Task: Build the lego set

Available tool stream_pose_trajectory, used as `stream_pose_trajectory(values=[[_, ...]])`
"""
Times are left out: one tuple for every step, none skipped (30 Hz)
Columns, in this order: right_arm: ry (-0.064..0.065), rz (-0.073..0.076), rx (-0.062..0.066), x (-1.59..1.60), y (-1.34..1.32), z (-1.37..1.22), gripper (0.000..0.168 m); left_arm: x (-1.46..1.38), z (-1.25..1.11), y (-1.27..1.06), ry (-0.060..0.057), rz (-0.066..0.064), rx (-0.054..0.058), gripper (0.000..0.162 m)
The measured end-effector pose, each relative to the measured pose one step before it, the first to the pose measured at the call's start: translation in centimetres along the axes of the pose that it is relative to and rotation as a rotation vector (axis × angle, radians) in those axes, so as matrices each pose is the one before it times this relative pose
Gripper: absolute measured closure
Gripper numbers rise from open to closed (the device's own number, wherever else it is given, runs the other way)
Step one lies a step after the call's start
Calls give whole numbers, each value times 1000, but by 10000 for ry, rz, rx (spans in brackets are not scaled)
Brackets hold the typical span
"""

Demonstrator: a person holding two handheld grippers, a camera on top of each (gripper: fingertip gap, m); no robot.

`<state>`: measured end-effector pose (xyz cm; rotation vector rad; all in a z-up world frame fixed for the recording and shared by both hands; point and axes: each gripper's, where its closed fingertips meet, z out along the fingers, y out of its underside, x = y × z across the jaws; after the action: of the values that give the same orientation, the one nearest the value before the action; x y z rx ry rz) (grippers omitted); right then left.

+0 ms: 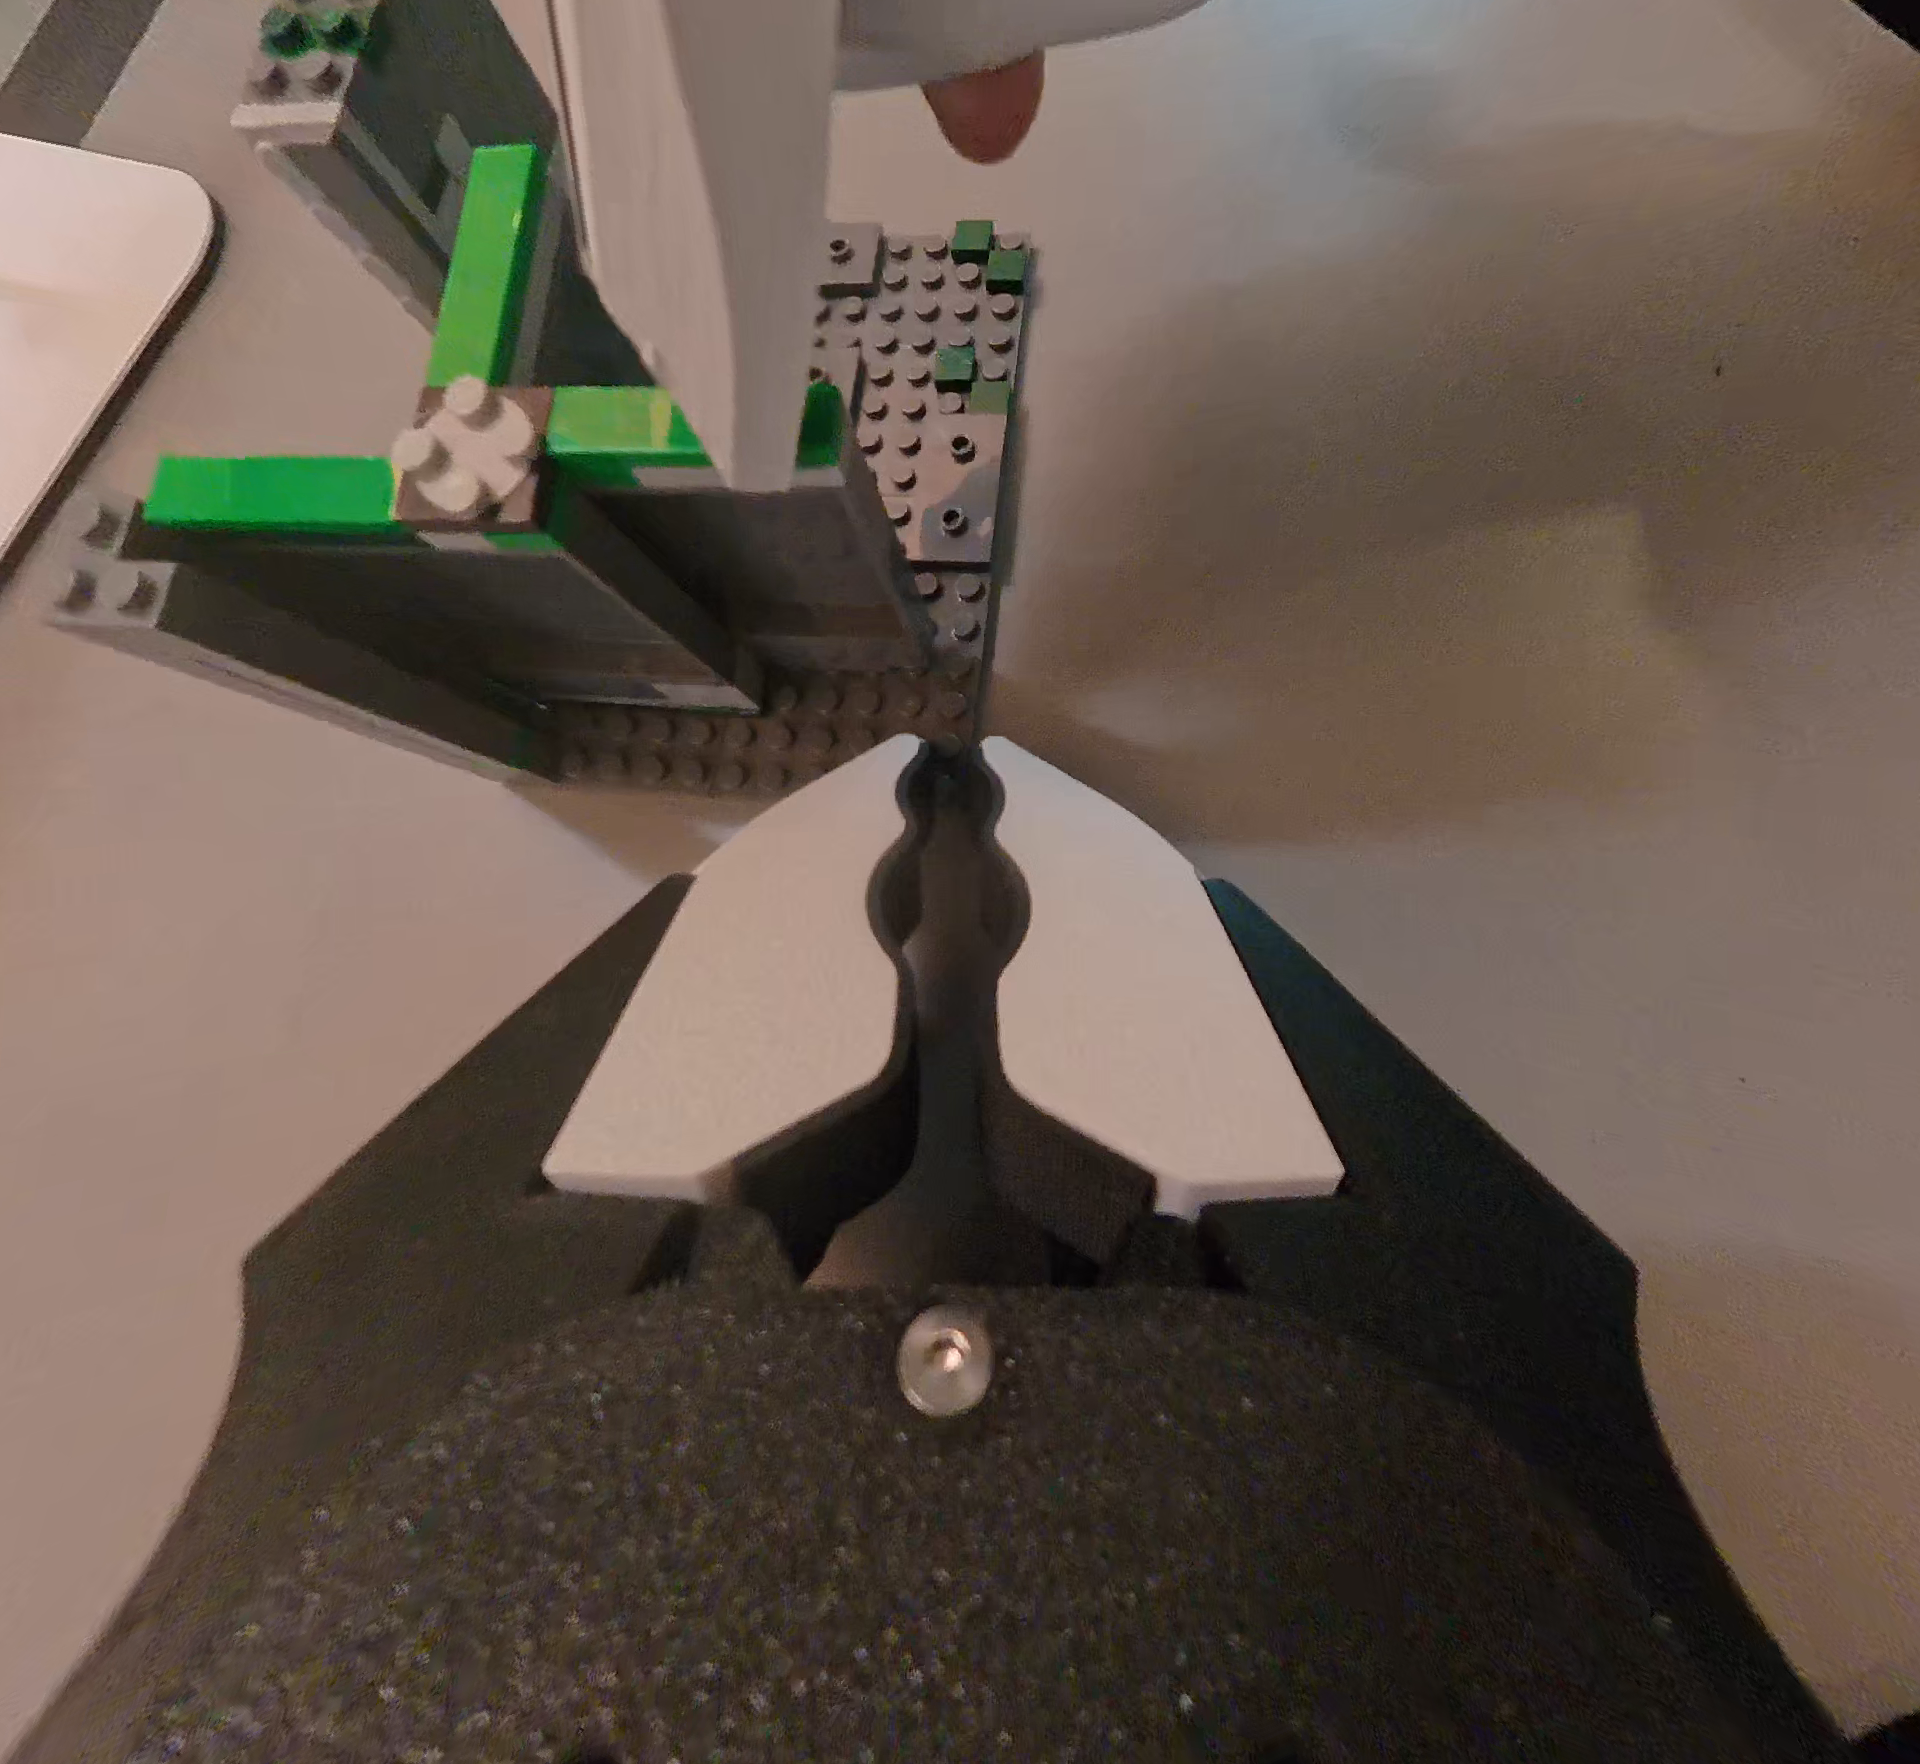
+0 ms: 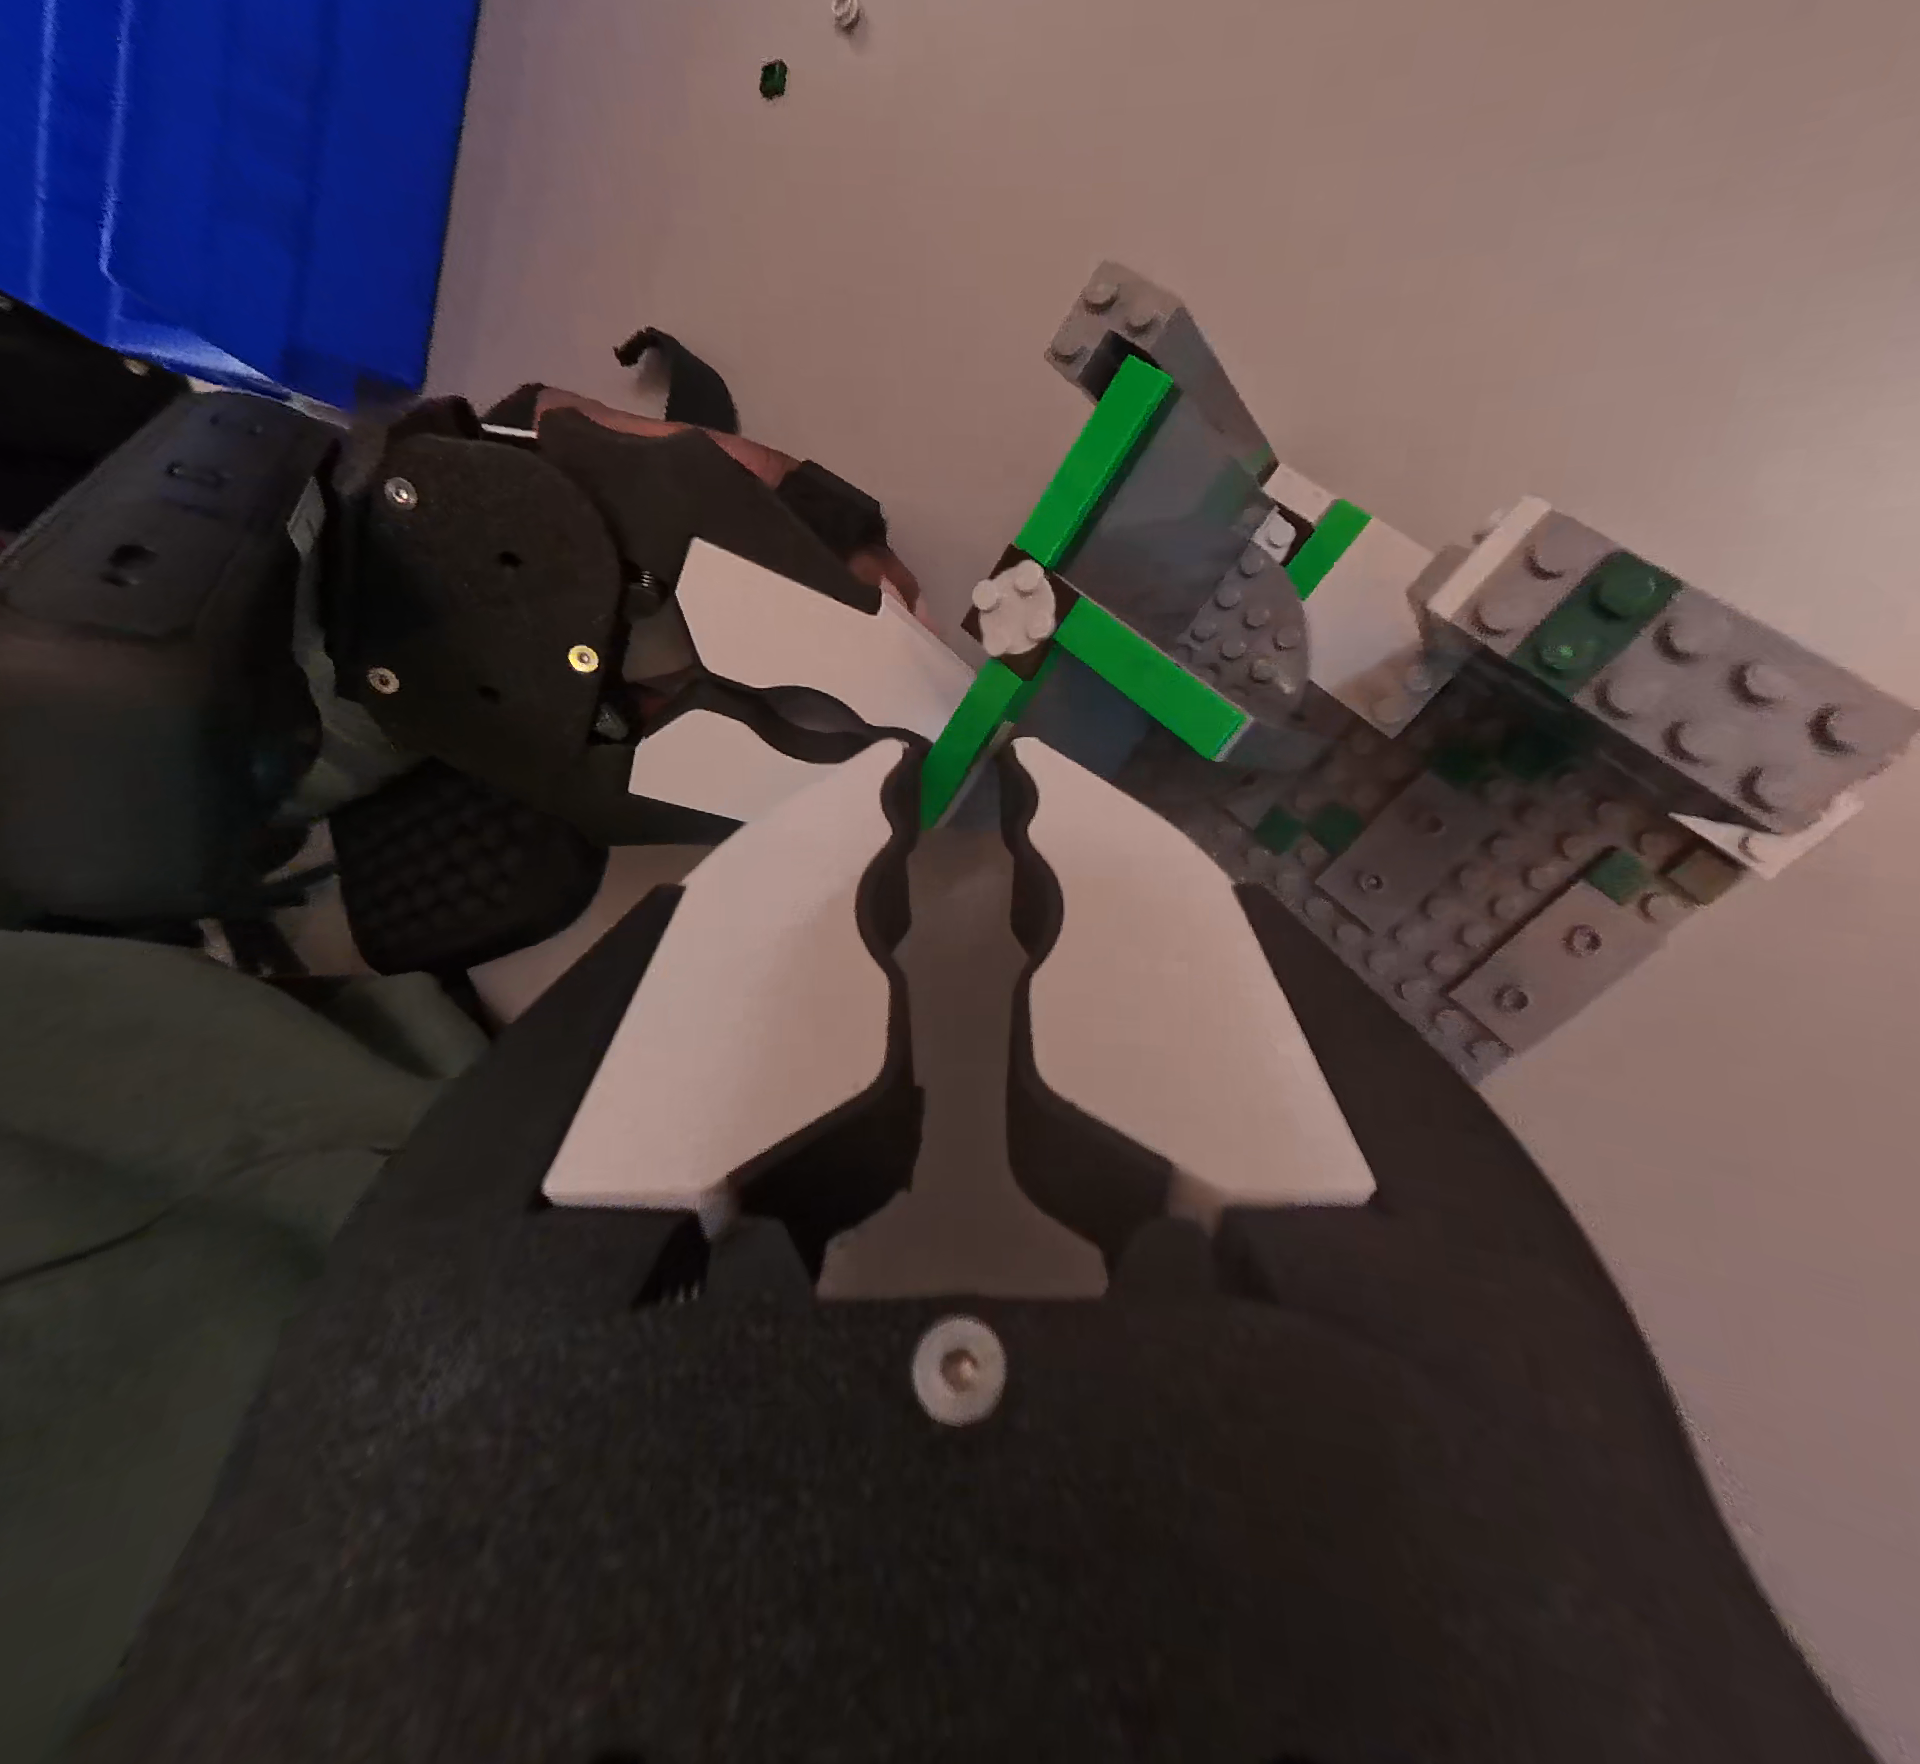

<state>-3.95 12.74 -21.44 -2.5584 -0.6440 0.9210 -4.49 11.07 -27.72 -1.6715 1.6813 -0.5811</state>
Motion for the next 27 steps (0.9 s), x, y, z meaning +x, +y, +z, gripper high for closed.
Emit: stream_pose_trajectory(values=[[-59,95,54,54,-114,-18,154,-9,1,2,-2,-5,-1,156],[-53,86,53,55,-109,-14,154,-4,-3,2,1,-7,4,156],[-86,64,-9,-21,-1,54,154,-13,-2,-5,7,-13,0,156],[-39,10,28,-18,-21,36,154,1,7,-3,6,-3,-2,156],[-9,3,35,-24,-14,41,154,-9,-4,7,5,-7,1,156],[-18,6,48,-40,-3,75,154,1,5,-2,8,-14,2,156],[-33,-16,36,-67,38,82,154,-11,2,6,6,-15,-3,156],[-17,-14,63,-31,-9,54,153,2,-8,7,1,-2,0,156],[7,-70,25,-6,48,28,153,-8,1,1,-2,-6,-1,156],[31,-103,-5,29,49,-11,153,3,-3,2,-6,-2,-2,156],[21,-99,22,50,22,-55,154,-1,0,1,-1,0,-1,156],[-6,-58,17,41,7,-42,154,-4,-4,5,2,-4,2,156],[-6,-47,3,12,3,-36,154,-1,4,-3,4,-5,3,156],[29,-64,-16,6,-28,-5,154,4,1,-2,1,-3,1,156],[78,-100,-48,18,-62,-19,154,-7,-4,5,1,-3,2,156],[100,-107,-97,47,-70,-76,154,6,0,-4,7,-10,8,156],[56,-62,-132,26,-35,-73,155,12,-3,-4,13,-9,14,156],[7,-43,-134,7,17,-25,154,-8,2,-3,5,-8,9,156],[23,-76,-97,4,11,3,155,5,-5,3,0,-7,3,156],[51,-98,-96,-4,22,-22,155,5,3,-6,3,-1,4,156],[66,-110,-102,26,-3,-62,155,4,1,-8,10,13,12,156],[47,-87,-89,28,-30,-61,155,3,-1,-2,9,-3,8,156],[0,-48,-87,-17,9,-7,155,4,0,0,12,-13,6,156],[-23,-40,-85,-10,16,14,155,-3,-1,2,8,-10,5,156],[-13,-46,-82,2,-4,-49,155,1,-14,-7,2,-3,10,156],[9,-57,-87,33,-20,-90,155,1,1,4,1,1,13,156],[12,-62,-68,14,-25,-60,155,20,-1,-7,14,9,10,156]])
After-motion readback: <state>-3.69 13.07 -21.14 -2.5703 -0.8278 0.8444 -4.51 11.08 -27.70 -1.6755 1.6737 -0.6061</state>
